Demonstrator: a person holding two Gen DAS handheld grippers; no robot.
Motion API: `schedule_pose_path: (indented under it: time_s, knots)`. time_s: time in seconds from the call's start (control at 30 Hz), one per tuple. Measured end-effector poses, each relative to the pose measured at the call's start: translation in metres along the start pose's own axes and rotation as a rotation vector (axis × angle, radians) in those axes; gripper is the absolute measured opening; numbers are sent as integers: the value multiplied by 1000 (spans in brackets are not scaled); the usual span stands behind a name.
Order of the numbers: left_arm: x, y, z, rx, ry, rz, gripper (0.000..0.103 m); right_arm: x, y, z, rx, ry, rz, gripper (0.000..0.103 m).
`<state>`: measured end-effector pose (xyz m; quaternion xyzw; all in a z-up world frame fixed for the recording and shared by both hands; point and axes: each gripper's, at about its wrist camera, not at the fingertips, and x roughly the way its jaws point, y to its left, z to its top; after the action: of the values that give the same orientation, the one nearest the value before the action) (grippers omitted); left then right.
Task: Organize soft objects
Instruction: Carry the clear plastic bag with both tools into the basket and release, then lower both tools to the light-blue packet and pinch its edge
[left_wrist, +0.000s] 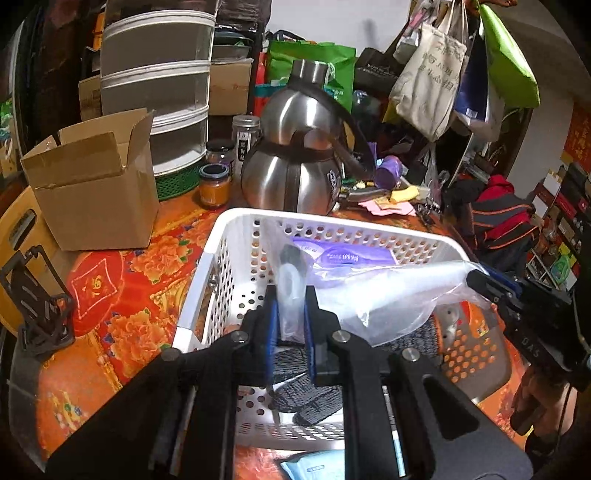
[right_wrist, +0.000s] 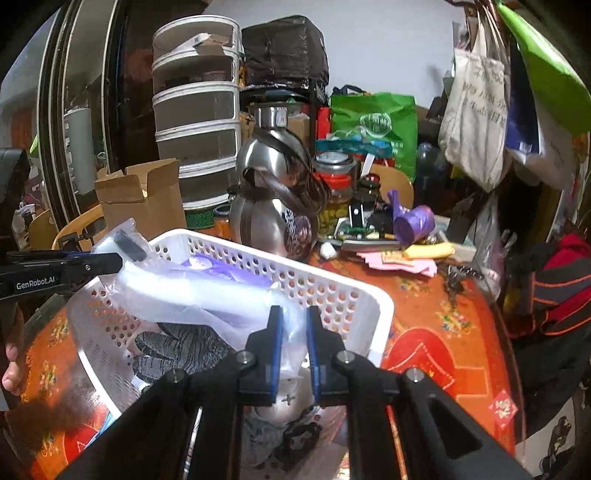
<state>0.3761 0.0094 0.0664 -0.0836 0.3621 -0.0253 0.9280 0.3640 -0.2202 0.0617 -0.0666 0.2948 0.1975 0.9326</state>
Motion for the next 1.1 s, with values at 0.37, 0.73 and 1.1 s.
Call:
schedule_pose_path:
  time_s: [0.37, 0.73, 1.1]
  knots:
    - [-9, 14, -9, 4, -74, 26, 90, -22, -4, -5, 30, -69, -68, 86]
    - [-14, 15, -15, 1, -56, 48, 90, -19, -2, -9, 42, -29, -63, 88]
    - [-85, 23, -84, 35, -5, 62, 90, -110, -1, -70, 260, -3, 33, 88]
